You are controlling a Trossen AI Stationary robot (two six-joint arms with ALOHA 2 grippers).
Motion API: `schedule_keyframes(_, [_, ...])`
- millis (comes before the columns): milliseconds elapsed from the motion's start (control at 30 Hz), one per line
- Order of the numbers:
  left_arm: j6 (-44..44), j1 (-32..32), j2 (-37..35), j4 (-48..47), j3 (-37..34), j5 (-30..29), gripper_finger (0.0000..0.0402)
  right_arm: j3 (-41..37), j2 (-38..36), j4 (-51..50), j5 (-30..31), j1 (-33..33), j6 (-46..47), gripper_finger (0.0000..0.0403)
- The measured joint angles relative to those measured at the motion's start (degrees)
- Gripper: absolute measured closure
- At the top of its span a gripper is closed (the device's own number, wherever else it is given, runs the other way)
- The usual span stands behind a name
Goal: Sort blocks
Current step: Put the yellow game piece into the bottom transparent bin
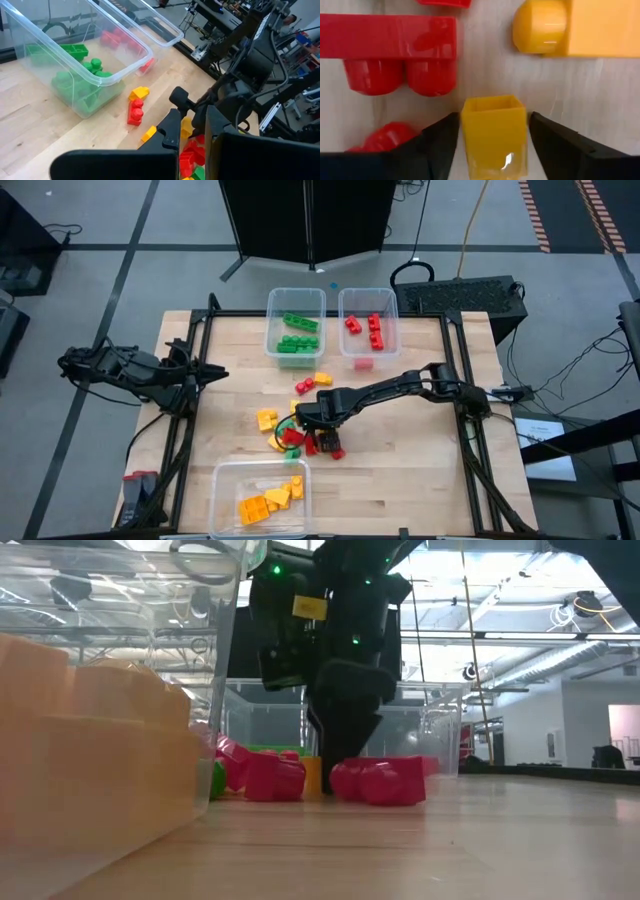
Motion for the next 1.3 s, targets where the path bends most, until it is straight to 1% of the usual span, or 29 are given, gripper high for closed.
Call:
schedule_keyframes(100, [0.0,0.0,0.0,0.0,0.0,0.0,0.0401,0.0,0.0,0.1,-0.3,0.0,0.0,0.0216])
schedule_keyframes(200, [0.0,0.0,0.0,-0.2,0.0,0.0,0.0401,0.0,-0.3,-0.2,-0.1,0.0,0.0,0.0286])
schedule_keyframes(233, [0.0,0.0,0.0,-0.2,0.0,0.0,0.0401,0.0,-0.4,-0.3,0.3,-0.1,0.0,0.0290])
schedule_keyframes(400, [0.0,0.0,0.0,-1.2,0.0,0.0,0.0401,1.7,-1.0,-2.6,0.7,-0.2,0.0,0.0289])
schedule_keyframes(467, [0.1,0.0,0.0,-1.2,0.0,0.0,0.0401,3.6,-1.5,-2.9,0.9,-0.4,0.0,0.0289])
schedule_keyframes(533, [0.1,0.0,0.0,-1.3,0.0,0.0,0.0401,5.8,-2.5,-6.0,2.8,-0.4,-0.1,0.0289])
schedule_keyframes(633, [0.1,0.0,0.0,-1.5,0.0,0.0,0.0401,10.5,-3.9,-8.4,5.9,-0.5,-0.5,0.0289])
schedule_keyframes(700, [0.1,0.0,0.0,-1.5,0.0,0.0,0.0401,14.8,-5.0,-10.7,6.5,-0.5,-0.5,0.0289])
schedule_keyframes(800, [0.1,0.0,0.0,-1.7,0.0,0.0,0.0401,21.9,-6.1,-8.4,6.2,-0.1,0.0,0.0289])
schedule_keyframes(867, [0.1,0.0,0.0,-1.9,0.0,0.0,0.0401,26.6,-6.2,-4.3,4.5,1.2,0.1,0.0289])
schedule_keyframes(933, [0.1,0.0,0.0,-2.3,0.0,0.0,0.0401,29.9,-6.2,1.7,0.4,2.7,-0.1,0.0289])
schedule_keyframes(1033, [0.1,0.0,0.0,-3.2,0.0,0.0,0.0401,30.8,-6.3,12.9,-4.3,5.1,0.0,0.0289])
schedule_keyframes(1067, [0.1,0.0,0.0,-3.2,0.0,0.0,0.0401,30.8,-6.3,15.1,-5.4,6.1,-0.1,0.0289])
schedule_keyframes(1167, [0.1,0.0,0.0,-3.1,0.0,0.0,0.0401,30.7,-5.4,18.2,-7.9,8.7,-1.5,0.0289])
schedule_keyframes(1300, [0.1,0.0,0.0,-3.1,0.0,0.0,0.0401,30.7,-4.0,17.8,-12.0,11.3,-0.3,0.0289])
